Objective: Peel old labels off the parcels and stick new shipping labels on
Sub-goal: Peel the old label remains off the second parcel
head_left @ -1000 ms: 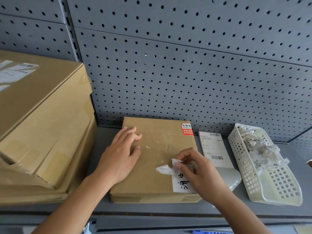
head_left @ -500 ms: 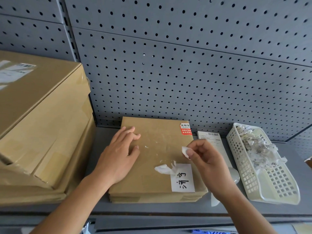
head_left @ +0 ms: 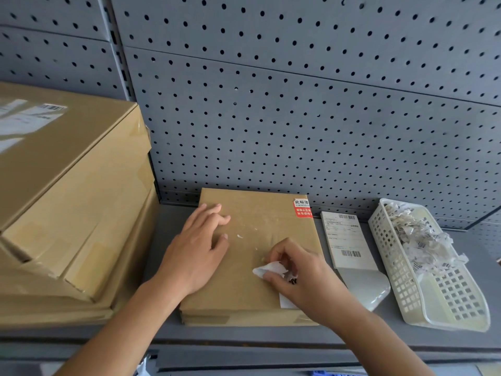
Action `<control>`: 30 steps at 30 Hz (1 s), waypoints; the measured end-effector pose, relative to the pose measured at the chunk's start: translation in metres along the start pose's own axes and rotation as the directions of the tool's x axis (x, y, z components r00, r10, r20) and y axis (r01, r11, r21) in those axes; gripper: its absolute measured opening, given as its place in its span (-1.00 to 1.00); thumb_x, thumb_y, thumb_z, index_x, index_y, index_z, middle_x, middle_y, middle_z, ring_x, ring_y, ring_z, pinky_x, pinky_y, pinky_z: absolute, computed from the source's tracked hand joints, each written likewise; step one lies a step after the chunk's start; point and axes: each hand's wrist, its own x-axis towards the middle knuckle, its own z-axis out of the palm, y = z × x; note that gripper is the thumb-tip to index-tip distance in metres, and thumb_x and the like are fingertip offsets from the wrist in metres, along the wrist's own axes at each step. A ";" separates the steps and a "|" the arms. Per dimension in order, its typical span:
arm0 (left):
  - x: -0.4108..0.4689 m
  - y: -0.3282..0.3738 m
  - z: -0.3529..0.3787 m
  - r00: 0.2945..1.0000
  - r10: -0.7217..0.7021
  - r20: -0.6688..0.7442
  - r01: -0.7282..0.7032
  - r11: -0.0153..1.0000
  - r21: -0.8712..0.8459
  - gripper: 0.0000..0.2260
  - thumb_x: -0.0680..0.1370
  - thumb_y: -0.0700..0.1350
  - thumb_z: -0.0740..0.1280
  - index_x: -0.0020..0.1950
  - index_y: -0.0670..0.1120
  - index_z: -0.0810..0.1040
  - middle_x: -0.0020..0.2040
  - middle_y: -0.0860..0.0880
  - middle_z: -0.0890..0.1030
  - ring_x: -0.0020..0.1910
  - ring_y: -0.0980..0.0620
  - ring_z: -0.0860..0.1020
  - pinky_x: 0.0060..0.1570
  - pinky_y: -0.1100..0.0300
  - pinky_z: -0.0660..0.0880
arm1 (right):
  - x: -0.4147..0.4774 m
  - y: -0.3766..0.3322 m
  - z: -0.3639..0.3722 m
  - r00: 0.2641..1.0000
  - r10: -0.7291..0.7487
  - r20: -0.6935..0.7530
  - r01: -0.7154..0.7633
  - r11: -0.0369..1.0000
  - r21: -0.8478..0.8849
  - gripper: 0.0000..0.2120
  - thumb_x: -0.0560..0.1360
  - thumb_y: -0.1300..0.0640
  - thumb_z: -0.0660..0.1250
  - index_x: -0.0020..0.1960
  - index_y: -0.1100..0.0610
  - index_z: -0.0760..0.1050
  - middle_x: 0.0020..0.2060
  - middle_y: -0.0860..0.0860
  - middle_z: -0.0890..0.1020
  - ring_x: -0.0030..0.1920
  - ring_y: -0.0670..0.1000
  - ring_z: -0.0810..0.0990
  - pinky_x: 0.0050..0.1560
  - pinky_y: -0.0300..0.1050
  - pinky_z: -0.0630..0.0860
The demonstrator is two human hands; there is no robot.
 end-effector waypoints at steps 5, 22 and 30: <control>-0.001 0.001 -0.001 1.000 -0.005 0.002 0.005 1.000 -0.002 -0.67 0.69 0.06 0.13 0.46 0.19 0.33 0.58 0.35 0.06 0.54 0.40 -0.19 0.46 -0.08 0.24 | 0.004 0.002 0.004 0.999 -0.030 0.024 0.031 0.999 -0.038 -0.83 0.52 0.14 0.41 0.00 -0.06 0.45 -0.08 -0.16 0.54 -0.09 -0.04 0.49 -0.12 -0.24 0.47; 0.000 -0.001 0.001 1.000 -0.001 -0.006 0.001 1.000 -0.013 -0.68 0.68 0.06 0.13 0.44 0.21 0.35 0.57 0.37 0.07 0.53 0.43 -0.19 0.48 -0.12 0.26 | 0.003 0.008 0.007 0.999 0.033 -0.009 -0.032 0.987 0.156 -0.80 0.53 0.24 0.40 -0.12 -0.01 0.46 -0.22 -0.16 0.57 -0.21 -0.08 0.49 -0.21 -0.34 0.37; 0.000 -0.003 0.002 1.000 0.012 -0.012 -0.012 1.000 -0.017 -0.68 0.68 0.06 0.13 0.44 0.20 0.34 0.57 0.37 0.07 0.52 0.44 -0.19 0.46 -0.03 0.27 | -0.007 0.013 -0.003 0.996 0.084 -0.031 -0.063 0.902 0.427 -0.75 0.55 0.32 0.37 -0.08 -0.03 0.48 -0.16 0.04 0.62 -0.15 0.09 0.59 -0.09 0.06 0.54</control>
